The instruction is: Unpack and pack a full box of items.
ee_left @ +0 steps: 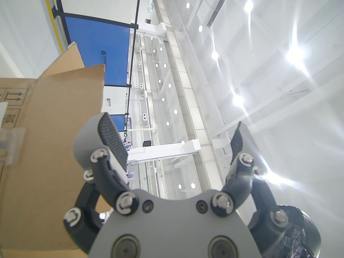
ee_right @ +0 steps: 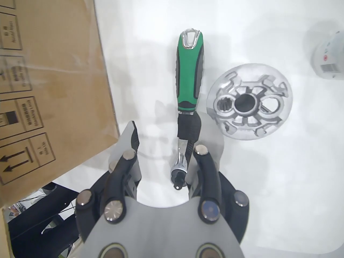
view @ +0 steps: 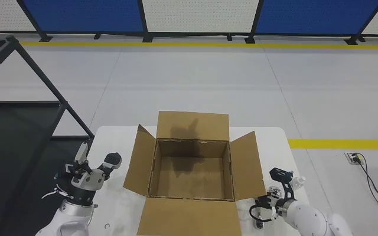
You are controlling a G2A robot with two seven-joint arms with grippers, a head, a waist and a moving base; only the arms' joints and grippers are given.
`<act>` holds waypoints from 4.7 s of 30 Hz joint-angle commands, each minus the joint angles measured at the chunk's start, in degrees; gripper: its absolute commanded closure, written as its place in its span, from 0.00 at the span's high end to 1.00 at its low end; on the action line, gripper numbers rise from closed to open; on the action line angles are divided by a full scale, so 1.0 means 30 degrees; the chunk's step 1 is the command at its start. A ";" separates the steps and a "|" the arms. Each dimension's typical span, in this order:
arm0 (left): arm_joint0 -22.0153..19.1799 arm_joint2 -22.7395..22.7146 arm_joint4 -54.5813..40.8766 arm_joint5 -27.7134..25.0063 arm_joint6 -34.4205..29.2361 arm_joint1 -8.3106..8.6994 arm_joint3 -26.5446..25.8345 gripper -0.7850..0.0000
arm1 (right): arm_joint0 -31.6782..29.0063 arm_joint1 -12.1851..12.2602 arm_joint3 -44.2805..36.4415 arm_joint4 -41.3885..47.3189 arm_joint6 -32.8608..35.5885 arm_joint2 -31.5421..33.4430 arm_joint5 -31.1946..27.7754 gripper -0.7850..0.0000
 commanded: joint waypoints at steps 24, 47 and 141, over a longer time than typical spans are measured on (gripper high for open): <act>0.0341 -0.0423 -0.0105 -0.0250 0.0120 0.0026 -0.0339 1.00 | 0.2573 -0.0076 0.1662 0.1909 -0.2799 -0.3035 -0.0821 0.53; 0.0514 -0.0631 -0.0395 -0.0465 0.0217 0.0011 -0.0173 1.00 | 0.4682 -0.0101 0.3200 0.2328 -0.2745 -0.5370 -0.1368 0.98; 0.0214 -0.0601 -0.0865 -0.0276 0.0134 0.0022 0.0133 1.00 | 0.4695 0.1025 0.4919 -0.4800 0.3401 -0.5478 0.1163 0.33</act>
